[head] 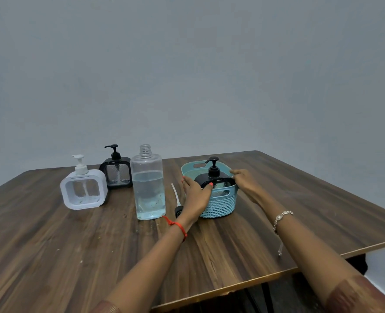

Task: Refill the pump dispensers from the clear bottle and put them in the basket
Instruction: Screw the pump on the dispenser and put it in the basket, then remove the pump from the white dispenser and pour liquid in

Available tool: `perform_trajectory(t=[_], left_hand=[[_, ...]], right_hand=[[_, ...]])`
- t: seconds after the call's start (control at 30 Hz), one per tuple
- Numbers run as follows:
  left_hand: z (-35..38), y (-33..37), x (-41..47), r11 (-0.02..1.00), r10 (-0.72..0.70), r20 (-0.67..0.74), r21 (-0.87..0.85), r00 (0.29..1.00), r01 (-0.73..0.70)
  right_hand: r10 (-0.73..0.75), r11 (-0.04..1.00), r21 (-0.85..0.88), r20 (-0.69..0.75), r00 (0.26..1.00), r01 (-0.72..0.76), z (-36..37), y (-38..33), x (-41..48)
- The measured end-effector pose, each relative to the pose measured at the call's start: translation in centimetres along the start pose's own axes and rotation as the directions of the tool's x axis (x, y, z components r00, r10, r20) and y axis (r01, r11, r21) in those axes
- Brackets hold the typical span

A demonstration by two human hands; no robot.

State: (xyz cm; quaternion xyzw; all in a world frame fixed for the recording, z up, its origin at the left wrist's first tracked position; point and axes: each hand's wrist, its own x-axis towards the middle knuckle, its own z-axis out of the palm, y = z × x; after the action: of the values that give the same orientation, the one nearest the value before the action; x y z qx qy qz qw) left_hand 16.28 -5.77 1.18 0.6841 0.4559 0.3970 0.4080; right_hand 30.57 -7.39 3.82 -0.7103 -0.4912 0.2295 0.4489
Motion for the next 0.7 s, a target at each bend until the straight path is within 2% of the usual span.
perform_trajectory(t=[0.13, 0.23, 0.3, 0.4, 0.5, 0.7], left_hand=[[-0.2, -0.1, 0.0, 1.000, 0.027, -0.010, 0.002, 1.000, -0.027], [-0.9, 0.1, 0.4, 0.998, 0.056, -0.042, 0.042, 0.998, -0.054], [-1.6, 0.7, 0.4, 0.997, 0.074, -0.048, 0.042, 0.996, -0.072], [-3.5, 2.6, -0.7, 0.986, 0.160, -0.075, 0.053, 0.984, -0.156], [-6.1, 3.7, -1.1, 0.969, 0.240, -0.150, 0.102, 0.959, -0.226], [-13.4, 4.2, -3.1, 0.919, 0.395, -0.350, 0.148, 0.849, -0.366]], right_hand=[[-0.037, 0.999, 0.007, -0.011, 0.999, 0.037, 0.1, 0.4, 0.1], [-0.148, 0.989, -0.011, -0.140, 0.979, 0.148, 0.3, -0.5, -1.1], [-0.260, 0.966, -0.065, -0.278, 0.925, 0.252, 0.6, -1.6, -1.9], [-0.418, 0.907, -0.106, -0.368, 0.831, 0.408, 1.4, -4.0, -3.0], [-0.544, 0.830, -0.121, -0.386, 0.745, 0.544, 2.9, -6.7, -3.7], [-0.726, 0.658, -0.114, -0.359, 0.586, 0.744, 7.6, -11.5, -5.5]])
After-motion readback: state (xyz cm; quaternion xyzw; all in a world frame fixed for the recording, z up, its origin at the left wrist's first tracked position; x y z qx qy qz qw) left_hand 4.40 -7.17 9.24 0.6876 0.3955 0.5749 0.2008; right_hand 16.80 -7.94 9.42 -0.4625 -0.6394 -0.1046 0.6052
